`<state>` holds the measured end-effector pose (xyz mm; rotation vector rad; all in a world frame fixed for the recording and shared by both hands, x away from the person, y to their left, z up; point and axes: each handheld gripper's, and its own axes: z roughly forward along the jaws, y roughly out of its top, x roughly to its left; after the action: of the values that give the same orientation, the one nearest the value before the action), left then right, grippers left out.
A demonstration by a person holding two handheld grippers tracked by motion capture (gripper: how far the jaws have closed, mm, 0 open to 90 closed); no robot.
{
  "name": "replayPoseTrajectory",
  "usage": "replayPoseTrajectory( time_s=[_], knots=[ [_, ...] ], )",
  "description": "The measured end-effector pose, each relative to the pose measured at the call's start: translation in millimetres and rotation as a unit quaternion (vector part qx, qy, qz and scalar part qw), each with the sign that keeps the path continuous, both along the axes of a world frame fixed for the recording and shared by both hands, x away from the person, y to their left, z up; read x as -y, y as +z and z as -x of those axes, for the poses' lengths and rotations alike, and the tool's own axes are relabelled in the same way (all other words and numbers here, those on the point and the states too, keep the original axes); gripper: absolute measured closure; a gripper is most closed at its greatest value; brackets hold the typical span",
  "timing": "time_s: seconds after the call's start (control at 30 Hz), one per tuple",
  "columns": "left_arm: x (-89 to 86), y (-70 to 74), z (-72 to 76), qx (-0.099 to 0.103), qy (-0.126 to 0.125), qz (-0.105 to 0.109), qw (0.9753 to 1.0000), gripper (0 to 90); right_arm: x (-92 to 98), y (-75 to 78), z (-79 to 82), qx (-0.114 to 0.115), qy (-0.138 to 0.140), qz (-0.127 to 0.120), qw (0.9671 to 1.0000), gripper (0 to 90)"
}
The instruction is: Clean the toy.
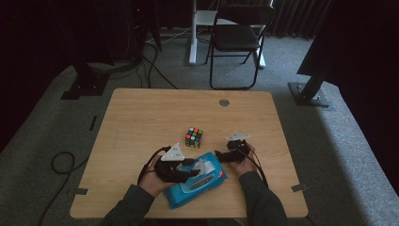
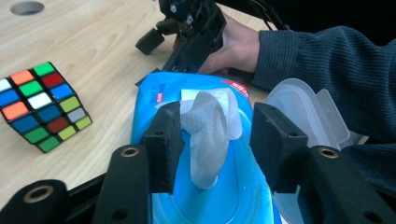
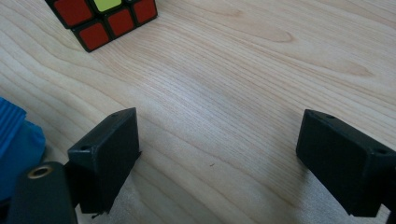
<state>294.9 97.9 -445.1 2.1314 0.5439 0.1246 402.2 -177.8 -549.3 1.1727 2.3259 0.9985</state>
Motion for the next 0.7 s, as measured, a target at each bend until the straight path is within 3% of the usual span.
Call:
replayPoseTrajectory(
  time_s=[0.23, 0.5, 0.7],
  knots=[
    [5.0, -6.9, -1.6, -0.010, -0.003, -0.016, 0.9998, 63.3, 0.0, -0.1, 0.0, 0.000, 0.000, 0.000, 1.0000, 13.0],
    [6.4, -9.0, -1.5, -0.001, 0.000, -0.023, 0.9997, 85.3, 0.0, -0.1, 0.0, 0.000, 0.000, 0.000, 1.0000, 12.9],
    [6.3, -7.9, -0.6, 0.006, 0.003, -0.023, 0.9997, 88.8, 0.0, 0.0, 0.0, 0.000, 0.000, 0.000, 1.0000, 13.0]
  ],
)
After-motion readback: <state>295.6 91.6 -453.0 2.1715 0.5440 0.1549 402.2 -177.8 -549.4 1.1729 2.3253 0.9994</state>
